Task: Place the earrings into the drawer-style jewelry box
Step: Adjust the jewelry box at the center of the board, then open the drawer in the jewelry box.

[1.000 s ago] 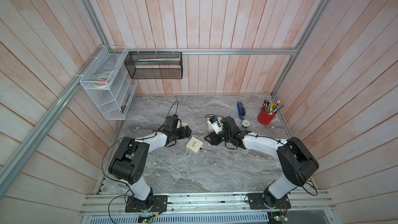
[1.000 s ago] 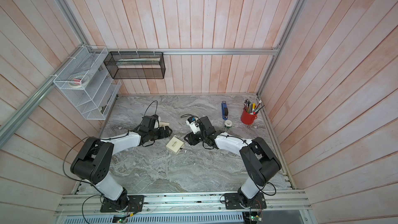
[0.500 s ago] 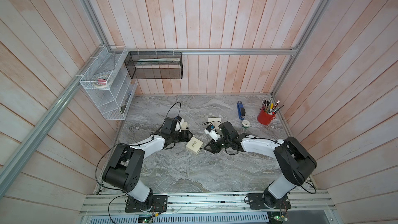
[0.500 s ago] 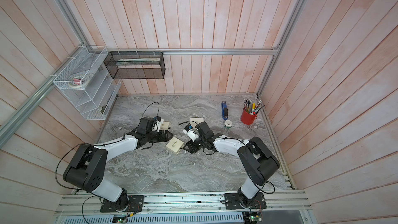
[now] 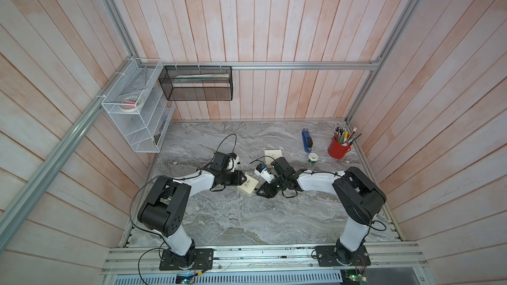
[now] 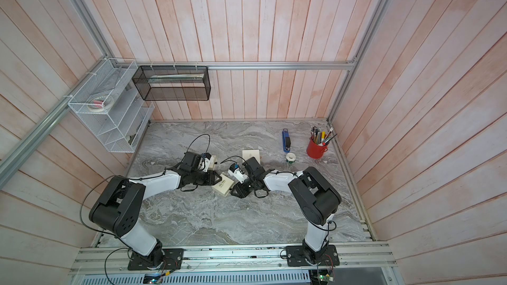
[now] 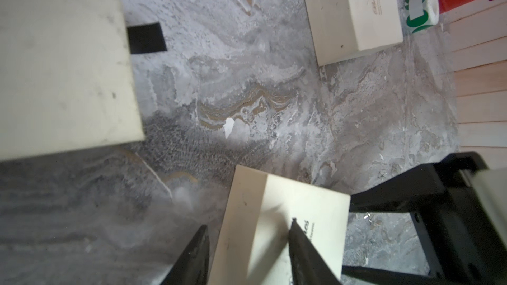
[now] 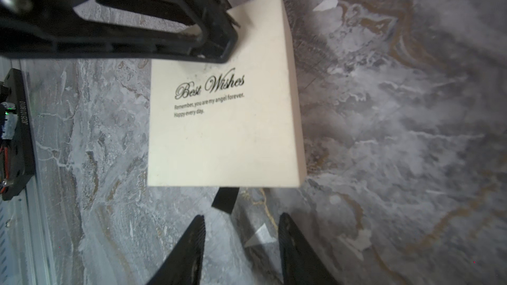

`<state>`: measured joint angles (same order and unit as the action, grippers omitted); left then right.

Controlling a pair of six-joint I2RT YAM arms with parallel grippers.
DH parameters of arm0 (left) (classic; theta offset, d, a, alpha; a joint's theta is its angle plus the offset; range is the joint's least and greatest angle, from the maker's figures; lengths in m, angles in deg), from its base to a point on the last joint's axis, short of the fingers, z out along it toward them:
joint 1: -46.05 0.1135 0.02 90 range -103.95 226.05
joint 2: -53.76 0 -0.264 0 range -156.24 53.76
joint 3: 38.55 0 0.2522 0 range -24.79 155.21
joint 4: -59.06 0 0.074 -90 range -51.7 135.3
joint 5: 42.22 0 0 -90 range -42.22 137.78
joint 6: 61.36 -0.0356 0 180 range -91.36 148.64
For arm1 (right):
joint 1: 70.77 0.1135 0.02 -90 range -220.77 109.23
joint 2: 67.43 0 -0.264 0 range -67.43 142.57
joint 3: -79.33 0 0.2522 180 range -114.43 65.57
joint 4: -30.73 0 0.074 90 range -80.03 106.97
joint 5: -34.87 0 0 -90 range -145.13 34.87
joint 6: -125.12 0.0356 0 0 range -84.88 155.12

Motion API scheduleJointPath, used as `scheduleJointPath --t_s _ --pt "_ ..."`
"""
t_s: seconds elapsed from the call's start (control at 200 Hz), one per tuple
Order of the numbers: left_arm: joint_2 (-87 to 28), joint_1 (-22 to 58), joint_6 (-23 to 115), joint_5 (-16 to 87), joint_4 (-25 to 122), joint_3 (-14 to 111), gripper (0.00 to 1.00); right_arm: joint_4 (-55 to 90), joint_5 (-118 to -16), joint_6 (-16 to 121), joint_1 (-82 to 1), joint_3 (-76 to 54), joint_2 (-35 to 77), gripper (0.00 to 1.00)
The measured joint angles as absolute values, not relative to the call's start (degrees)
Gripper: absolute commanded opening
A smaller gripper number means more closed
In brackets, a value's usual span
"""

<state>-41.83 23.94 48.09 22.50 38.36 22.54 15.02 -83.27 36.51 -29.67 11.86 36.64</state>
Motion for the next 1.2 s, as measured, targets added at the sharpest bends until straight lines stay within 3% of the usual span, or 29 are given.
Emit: scheduleJointPath --t_s 0.64,1.025,1.2 --pt "-42.03 23.87 48.15 23.03 38.44 22.73 0.42 14.49 -85.06 35.92 -29.67 7.18 40.92 0.28" --pt "-41.16 24.16 48.54 26.44 38.01 22.8 0.42 13.68 -86.62 35.59 -29.58 4.45 42.91 0.0" --pt "-39.34 25.67 49.53 29.76 36.5 22.08 0.41 13.01 -86.79 35.24 -29.3 -0.14 46.1 0.0"
